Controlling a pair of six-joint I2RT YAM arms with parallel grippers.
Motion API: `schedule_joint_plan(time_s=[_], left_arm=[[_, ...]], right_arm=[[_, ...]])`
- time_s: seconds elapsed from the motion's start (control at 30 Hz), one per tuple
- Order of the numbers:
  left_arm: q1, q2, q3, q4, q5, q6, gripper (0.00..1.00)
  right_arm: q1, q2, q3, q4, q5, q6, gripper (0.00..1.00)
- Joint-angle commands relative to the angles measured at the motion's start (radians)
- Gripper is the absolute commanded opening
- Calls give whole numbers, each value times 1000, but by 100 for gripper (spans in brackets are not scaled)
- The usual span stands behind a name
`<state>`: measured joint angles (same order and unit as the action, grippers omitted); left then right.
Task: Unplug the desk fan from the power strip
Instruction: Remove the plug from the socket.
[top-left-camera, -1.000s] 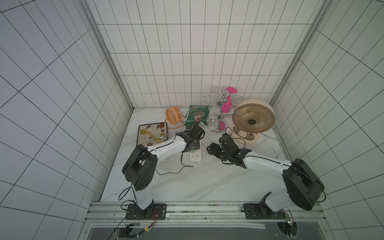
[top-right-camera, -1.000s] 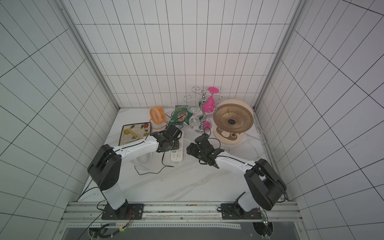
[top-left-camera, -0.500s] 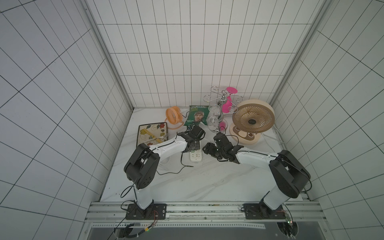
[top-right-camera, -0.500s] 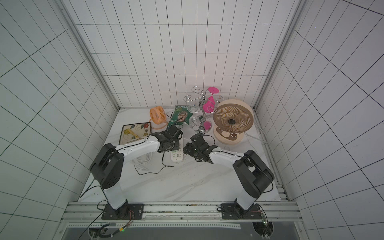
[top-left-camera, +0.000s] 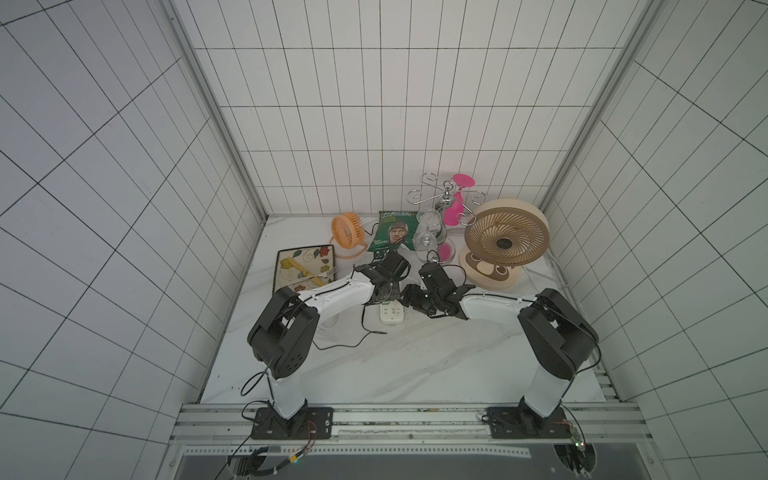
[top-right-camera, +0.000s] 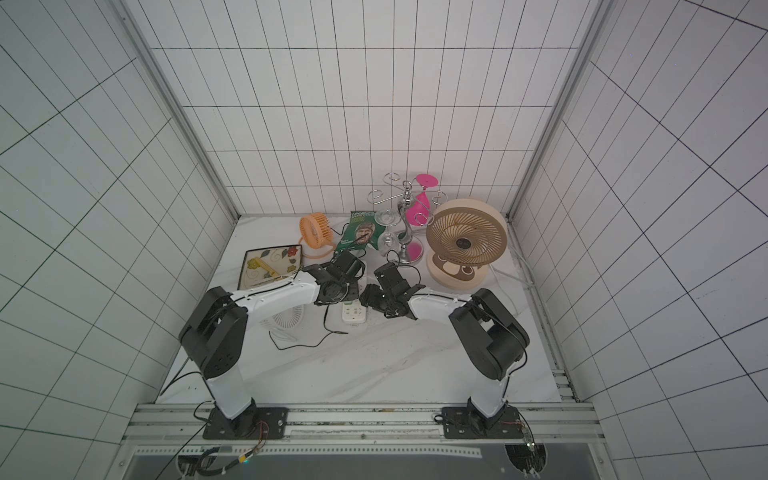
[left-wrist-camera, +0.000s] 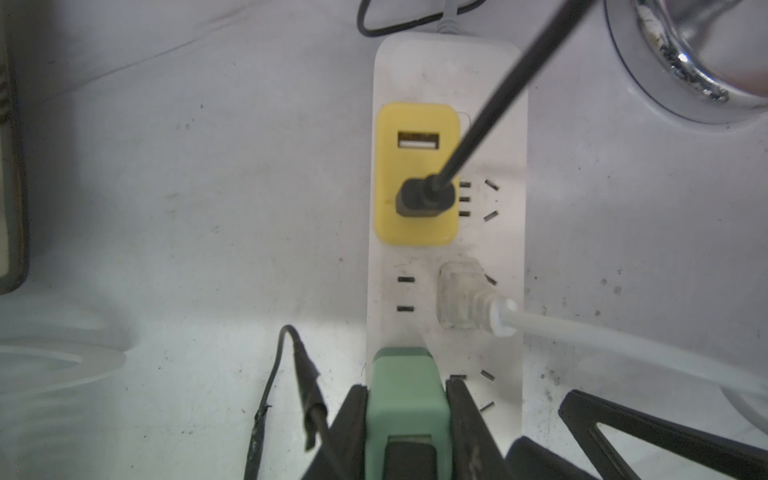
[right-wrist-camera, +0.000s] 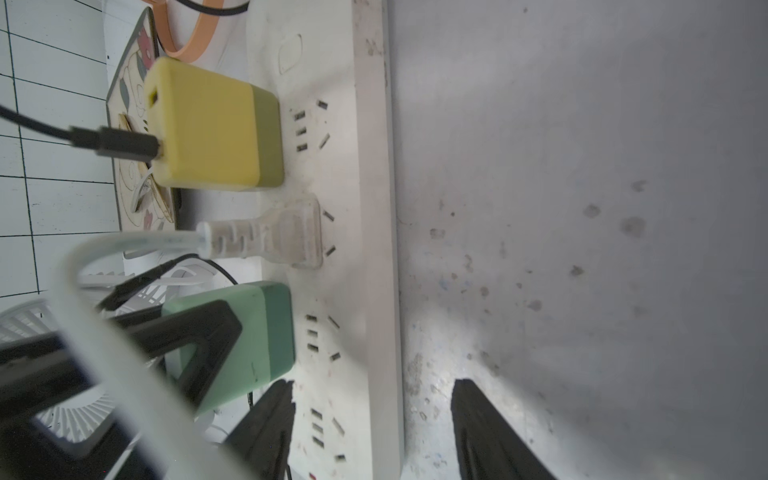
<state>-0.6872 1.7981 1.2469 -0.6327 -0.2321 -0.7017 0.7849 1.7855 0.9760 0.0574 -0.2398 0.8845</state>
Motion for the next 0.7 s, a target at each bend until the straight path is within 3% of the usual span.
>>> schedule_joint_plan(time_s=[0.0,0.07,0.67], left_arm=[[-1,-13,-24,22,-4,2,5],[-1,-19,-28,25,2,9,0],[-3,-65,-37,39,61,31,0]], right_arm=[[-7,26,23,15,-40,-19,62],[-7,34,21,16,-47,-21,62],[-7,104,51,16,-72,-71,56]])
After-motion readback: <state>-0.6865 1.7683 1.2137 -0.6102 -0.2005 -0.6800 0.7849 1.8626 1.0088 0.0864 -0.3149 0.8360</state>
